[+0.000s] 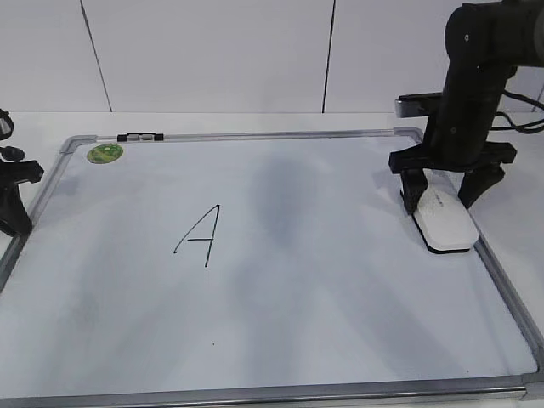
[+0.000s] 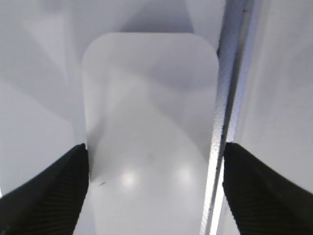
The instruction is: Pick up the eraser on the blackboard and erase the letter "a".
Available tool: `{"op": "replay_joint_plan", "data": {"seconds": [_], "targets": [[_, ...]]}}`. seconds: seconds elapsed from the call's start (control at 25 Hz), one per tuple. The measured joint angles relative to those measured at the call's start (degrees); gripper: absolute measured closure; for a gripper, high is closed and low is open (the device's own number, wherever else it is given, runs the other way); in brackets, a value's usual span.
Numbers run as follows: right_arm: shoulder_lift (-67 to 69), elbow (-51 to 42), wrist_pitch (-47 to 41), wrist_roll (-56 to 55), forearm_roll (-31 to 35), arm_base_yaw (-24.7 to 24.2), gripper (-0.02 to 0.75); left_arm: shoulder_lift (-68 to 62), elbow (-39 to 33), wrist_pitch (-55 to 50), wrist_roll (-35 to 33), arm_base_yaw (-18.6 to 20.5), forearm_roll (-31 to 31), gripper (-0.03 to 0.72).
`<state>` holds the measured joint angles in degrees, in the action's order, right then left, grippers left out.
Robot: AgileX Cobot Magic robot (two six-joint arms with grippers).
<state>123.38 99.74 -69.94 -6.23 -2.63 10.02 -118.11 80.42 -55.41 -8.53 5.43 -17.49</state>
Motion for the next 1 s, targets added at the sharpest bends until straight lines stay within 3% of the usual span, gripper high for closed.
{"op": "replay_joint_plan", "data": {"seconds": [0.56,1.0], "targets": [[-10.05,0.0,0.0,0.0,-1.78,0.0,0.085,-0.14,0.35,-1.65,-0.07,0.0,0.5,0.662],[-12.42,0.0,-0.1,0.0,-0.43,0.0,0.107,5.61,3.53,-5.62,0.32,0.39,3.42,0.451]]}}
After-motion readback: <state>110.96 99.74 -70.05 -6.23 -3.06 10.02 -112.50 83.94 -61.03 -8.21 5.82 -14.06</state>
